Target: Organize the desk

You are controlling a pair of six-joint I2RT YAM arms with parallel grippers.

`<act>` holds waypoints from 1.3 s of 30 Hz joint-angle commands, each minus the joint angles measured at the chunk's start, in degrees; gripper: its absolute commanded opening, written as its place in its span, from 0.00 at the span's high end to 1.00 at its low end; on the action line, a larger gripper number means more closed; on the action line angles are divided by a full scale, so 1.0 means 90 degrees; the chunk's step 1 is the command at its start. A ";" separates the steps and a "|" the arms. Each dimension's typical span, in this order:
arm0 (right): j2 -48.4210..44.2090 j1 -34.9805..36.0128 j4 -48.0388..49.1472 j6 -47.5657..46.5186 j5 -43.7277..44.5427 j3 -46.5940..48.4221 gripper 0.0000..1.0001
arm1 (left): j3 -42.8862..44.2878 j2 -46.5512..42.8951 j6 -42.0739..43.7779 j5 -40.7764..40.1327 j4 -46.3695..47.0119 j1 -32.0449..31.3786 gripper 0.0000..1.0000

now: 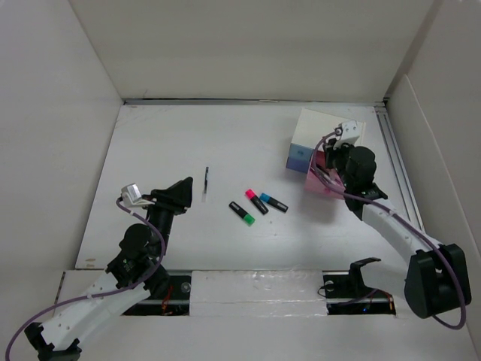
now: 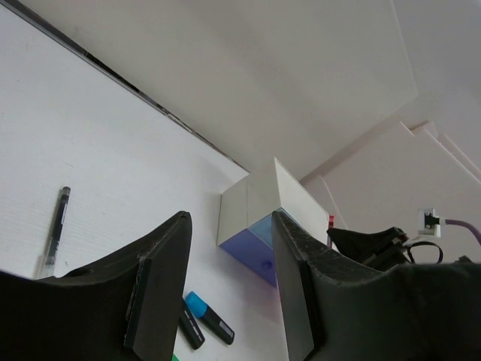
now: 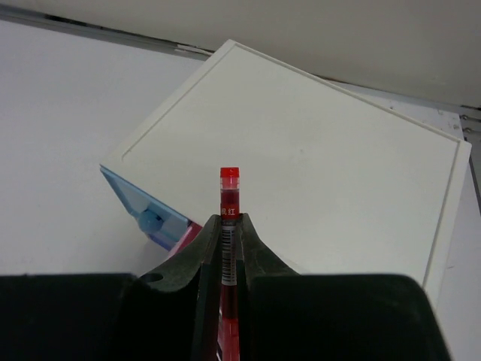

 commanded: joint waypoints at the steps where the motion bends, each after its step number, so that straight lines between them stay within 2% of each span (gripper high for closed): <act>1: -0.0240 -0.0083 0.0866 -0.0187 -0.0229 -0.0049 0.99 | 0.0021 -0.0028 0.0074 0.0107 0.0323 0.0008 0.58; 7: -0.0854 -0.0083 0.0710 -0.0246 -0.0229 -0.0557 0.98 | 0.0031 -0.0047 0.0074 0.0107 0.0323 0.0008 0.58; 11: -0.1363 -0.0083 0.0048 -0.0284 0.0053 -0.0723 0.94 | 0.0031 -0.0076 0.0074 0.0107 0.0303 0.0008 0.58; 13: -0.1539 -0.0141 -0.0227 -0.0285 0.0190 -0.0714 0.88 | 0.0021 -0.0096 0.0074 0.0127 0.0313 0.0008 0.58; 14: -0.1675 -0.0142 -0.0334 -0.0265 0.0200 -0.0714 0.76 | 0.0021 -0.0096 0.0074 0.0117 0.0303 0.0008 0.58; 15: -0.1744 -0.0142 -0.0364 -0.0255 0.0162 -0.0704 0.69 | 0.0031 -0.0115 0.0074 0.0127 0.0313 0.0008 0.58; 17: -0.1910 -0.0142 -0.0413 -0.0226 -0.0062 -0.0685 0.57 | 0.0031 -0.0116 0.0093 0.0098 0.0294 0.0008 0.57; 18: -0.1950 -0.0142 -0.0452 -0.0207 -0.0121 -0.0646 0.55 | 0.0041 -0.0135 0.0093 0.0098 0.0284 0.0008 0.58; 22: -0.2009 -0.0083 -0.0706 -0.0206 -0.0180 -0.0218 0.53 | 0.0031 -0.0155 0.0093 0.0068 0.0274 0.0008 0.58; 25: -0.1824 0.0101 -0.0921 -0.0168 -0.0490 0.0125 0.71 | 0.0041 -0.0174 0.0093 0.0049 0.0255 0.0008 0.58; 27: -0.1590 0.0548 -0.0970 -0.0119 -0.0658 0.0359 0.86 | 0.0031 -0.0174 0.0103 0.0020 0.0255 0.0008 0.58; 29: -0.0927 0.1028 -0.1183 -0.0128 -0.0669 0.0913 0.98 | 0.0031 -0.0194 0.0103 0.0000 0.0235 0.0008 0.58; 30: -0.0654 0.1591 -0.1311 -0.0148 -0.0582 0.1159 1.00 | 0.0041 -0.0213 0.0113 -0.0019 0.0235 0.0008 0.60; 31: 0.0006 0.1896 -0.1525 -0.0167 -0.0320 0.1393 1.00 | 0.0050 -0.0223 0.0103 -0.0039 0.0216 0.0008 0.60; 34: 0.1064 0.2775 -0.1741 0.0105 0.0307 0.2331 1.00 | 0.0051 -0.0310 0.0064 -0.0214 0.0099 0.0008 0.67; 36: 0.2080 0.3079 -0.1635 0.0427 0.0191 0.2770 0.99 | 0.0070 -0.0485 -0.0033 -0.0564 -0.0018 0.0008 0.79; 37: 0.2402 0.3342 -0.1305 0.0496 0.0036 0.2869 0.95 | 0.0060 -0.0583 -0.0101 -0.0682 -0.0203 0.0008 0.84; 38: 0.3044 0.3470 -0.1128 0.0874 -0.0024 0.2948 0.84 | 0.0041 -0.0691 -0.0238 -0.0819 -0.0291 0.0008 0.88; 39: 0.3359 0.3587 -0.1088 0.0984 -0.0034 0.3229 0.78 | 0.0041 -0.0895 -0.0307 -0.1043 -0.0370 0.0008 0.93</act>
